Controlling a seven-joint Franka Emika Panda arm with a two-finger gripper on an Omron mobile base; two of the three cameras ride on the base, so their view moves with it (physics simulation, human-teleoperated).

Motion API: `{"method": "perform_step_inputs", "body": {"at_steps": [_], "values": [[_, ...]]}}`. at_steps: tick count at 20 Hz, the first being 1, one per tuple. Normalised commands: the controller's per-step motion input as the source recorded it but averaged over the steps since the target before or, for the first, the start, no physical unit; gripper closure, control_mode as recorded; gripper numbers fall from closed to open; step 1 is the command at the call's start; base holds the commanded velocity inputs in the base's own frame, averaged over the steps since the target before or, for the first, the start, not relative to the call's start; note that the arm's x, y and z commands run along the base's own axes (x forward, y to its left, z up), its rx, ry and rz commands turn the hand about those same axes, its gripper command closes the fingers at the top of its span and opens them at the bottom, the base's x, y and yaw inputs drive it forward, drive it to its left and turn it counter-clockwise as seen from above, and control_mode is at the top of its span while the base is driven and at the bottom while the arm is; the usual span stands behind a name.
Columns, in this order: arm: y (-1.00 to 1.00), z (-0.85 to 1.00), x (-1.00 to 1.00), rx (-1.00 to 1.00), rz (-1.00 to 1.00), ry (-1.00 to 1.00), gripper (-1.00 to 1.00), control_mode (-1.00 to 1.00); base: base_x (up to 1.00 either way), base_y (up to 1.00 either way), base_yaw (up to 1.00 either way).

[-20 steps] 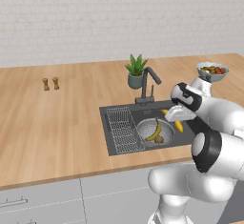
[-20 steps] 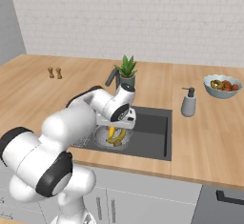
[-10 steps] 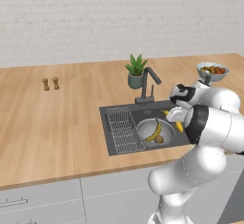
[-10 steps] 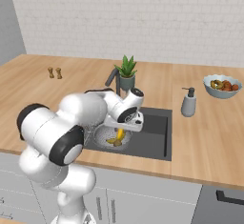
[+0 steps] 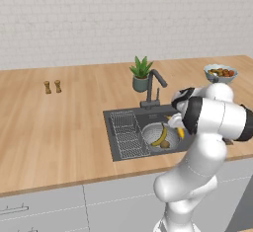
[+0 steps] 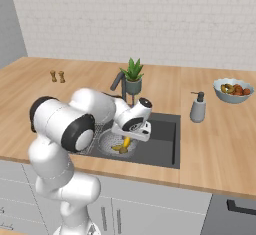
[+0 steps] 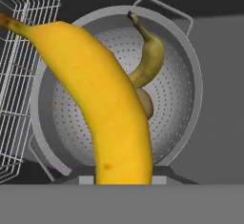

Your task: Put the colander in the sink, put the kiwi, banana, banana in the colander, and turn on the sink faucet and pour water over the colander.

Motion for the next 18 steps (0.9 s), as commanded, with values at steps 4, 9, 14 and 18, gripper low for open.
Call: {"method": "perform_step_inputs", "body": {"at_steps": [4,9,14,18], "values": [[0.15,-0.30,0.23,0.02,-0.04,0.00,1.00,-1.00,0.00,0.00,0.00],[0.25,-0.31,0.19,0.00,-0.03,0.00,1.00,-1.00,0.00,0.00,0.00],[0.08,-0.29,0.27,0.01,-0.01,0.00,1.00,-1.00,0.00,0.00,0.00],[0.05,-0.33,0.20,0.02,0.00,0.01,1.00,-1.00,0.00,0.00,0.00]]}}
